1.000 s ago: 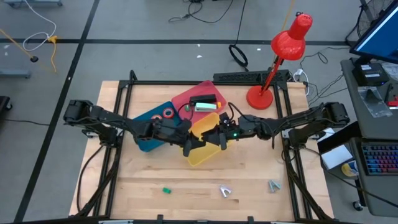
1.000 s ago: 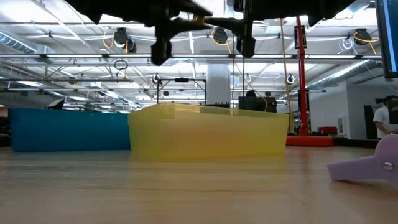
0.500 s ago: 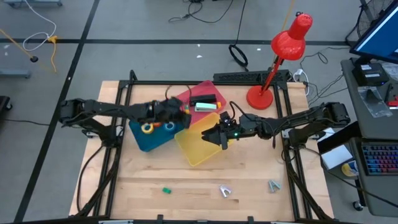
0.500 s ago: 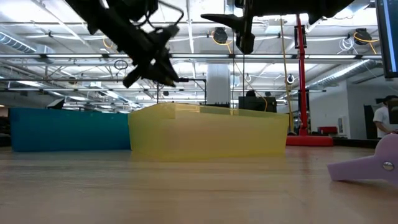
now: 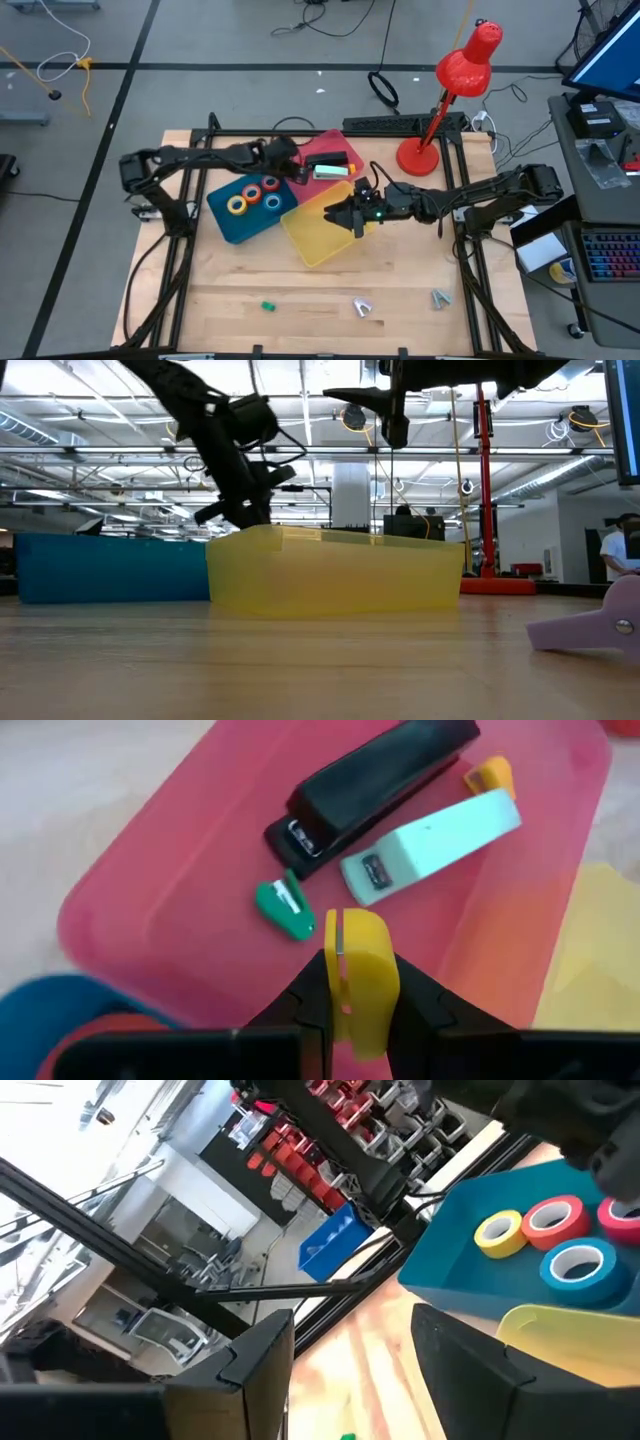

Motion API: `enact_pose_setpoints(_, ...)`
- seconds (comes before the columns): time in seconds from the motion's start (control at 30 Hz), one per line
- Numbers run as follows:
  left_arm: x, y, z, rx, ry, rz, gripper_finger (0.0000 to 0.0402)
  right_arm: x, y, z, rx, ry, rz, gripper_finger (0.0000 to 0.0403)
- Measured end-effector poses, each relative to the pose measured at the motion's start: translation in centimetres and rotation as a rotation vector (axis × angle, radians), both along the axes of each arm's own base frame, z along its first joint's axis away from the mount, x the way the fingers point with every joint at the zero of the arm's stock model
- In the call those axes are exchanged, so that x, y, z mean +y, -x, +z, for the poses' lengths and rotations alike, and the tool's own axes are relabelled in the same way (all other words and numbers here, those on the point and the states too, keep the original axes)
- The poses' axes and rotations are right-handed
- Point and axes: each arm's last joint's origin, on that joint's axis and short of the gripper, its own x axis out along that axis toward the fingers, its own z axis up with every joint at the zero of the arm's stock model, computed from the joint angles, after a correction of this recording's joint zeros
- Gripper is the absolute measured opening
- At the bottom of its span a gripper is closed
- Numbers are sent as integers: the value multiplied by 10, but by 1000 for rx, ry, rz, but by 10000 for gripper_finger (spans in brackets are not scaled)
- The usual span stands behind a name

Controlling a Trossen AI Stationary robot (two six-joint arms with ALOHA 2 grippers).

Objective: Pick and place Stapler, Stapler remover, tape
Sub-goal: Put the yellow stapler into the pink bin

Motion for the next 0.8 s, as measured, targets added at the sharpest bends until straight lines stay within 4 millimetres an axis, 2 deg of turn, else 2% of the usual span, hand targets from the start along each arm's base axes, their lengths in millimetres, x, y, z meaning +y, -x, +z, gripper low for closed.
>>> enact_pose_setpoints(0.13,6,-23,10,93,-31,-52,52,-1,0,0,-1,10,-4,197)
enact_pose_setpoints(0.27,17,-37,12,226,-26,-36,52,-1,0,0,-1,10,-3,195)
enact_pose_setpoints(0.47,29,-46,-2,322,19,-34,61,-1,0,0,-1,7,1,196)
enact_pose_setpoints(0.67,34,-48,-18,341,76,-47,63,-1,0,0,-1,9,1,194)
enact_pose_setpoints(0.8,37,-48,-21,343,79,-40,68,-1,0,0,0,9,1,197)
